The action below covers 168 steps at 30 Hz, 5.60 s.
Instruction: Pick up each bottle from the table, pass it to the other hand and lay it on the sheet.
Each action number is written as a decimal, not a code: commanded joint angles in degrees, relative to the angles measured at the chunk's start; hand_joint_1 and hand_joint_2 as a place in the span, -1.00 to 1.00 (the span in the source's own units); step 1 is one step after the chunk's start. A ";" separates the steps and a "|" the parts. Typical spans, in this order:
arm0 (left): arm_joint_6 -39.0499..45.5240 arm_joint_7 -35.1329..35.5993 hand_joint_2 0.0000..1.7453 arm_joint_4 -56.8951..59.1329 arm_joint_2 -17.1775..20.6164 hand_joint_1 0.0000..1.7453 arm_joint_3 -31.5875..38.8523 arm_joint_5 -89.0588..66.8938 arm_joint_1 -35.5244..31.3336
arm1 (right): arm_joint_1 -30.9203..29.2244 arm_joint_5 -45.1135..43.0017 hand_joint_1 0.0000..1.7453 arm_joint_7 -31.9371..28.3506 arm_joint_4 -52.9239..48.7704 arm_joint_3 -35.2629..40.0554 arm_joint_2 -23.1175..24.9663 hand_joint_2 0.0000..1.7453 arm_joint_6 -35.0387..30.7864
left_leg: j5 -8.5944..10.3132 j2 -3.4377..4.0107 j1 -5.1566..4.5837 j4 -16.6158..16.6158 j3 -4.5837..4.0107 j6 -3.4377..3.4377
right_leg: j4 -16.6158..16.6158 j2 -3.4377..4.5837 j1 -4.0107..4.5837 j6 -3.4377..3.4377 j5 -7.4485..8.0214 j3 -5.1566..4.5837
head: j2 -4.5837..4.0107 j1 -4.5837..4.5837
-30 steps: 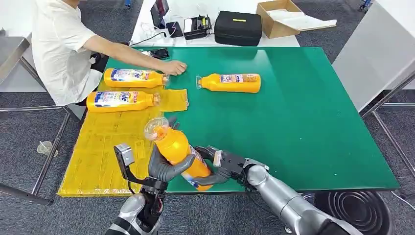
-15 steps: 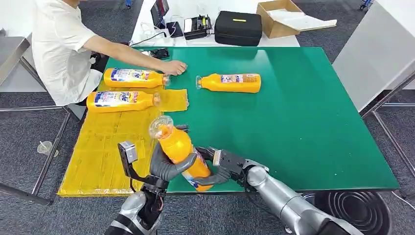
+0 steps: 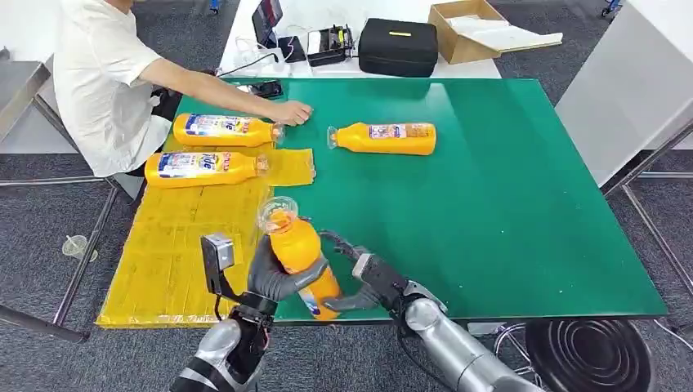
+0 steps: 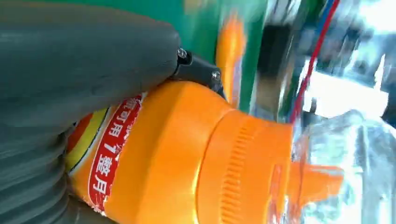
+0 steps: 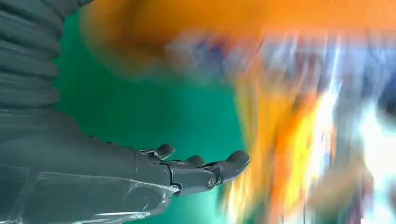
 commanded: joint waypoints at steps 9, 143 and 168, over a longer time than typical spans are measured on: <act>34.64 -5.68 1.00 -16.86 6.11 1.00 5.76 -59.71 7.55 | 16.34 16.04 -1.00 -7.01 -25.31 -30.43 5.31 -1.00 -42.29 | -0.30 0.19 0.04 0.04 0.17 -0.04 | 0.02 0.09 0.08 -0.30 -0.19 0.13 | 0.00 0.00; 10.20 -1.55 1.00 -5.04 7.94 -1.00 -13.14 -46.19 -5.83 | -28.23 39.93 1.00 16.61 31.69 -1.28 -10.61 1.00 12.53 | -0.15 0.13 0.00 0.09 0.37 -0.01 | 0.02 0.03 0.07 -0.28 -0.11 0.38 | 0.00 -0.02; 5.00 -3.27 1.00 -5.90 4.93 -1.00 -9.07 -31.44 -2.16 | -23.44 22.27 1.00 10.29 26.22 -8.07 -12.72 1.00 16.76 | -0.07 0.04 -0.01 0.02 0.31 -0.01 | -0.06 -0.02 0.04 -0.17 -0.05 0.33 | 0.00 -0.02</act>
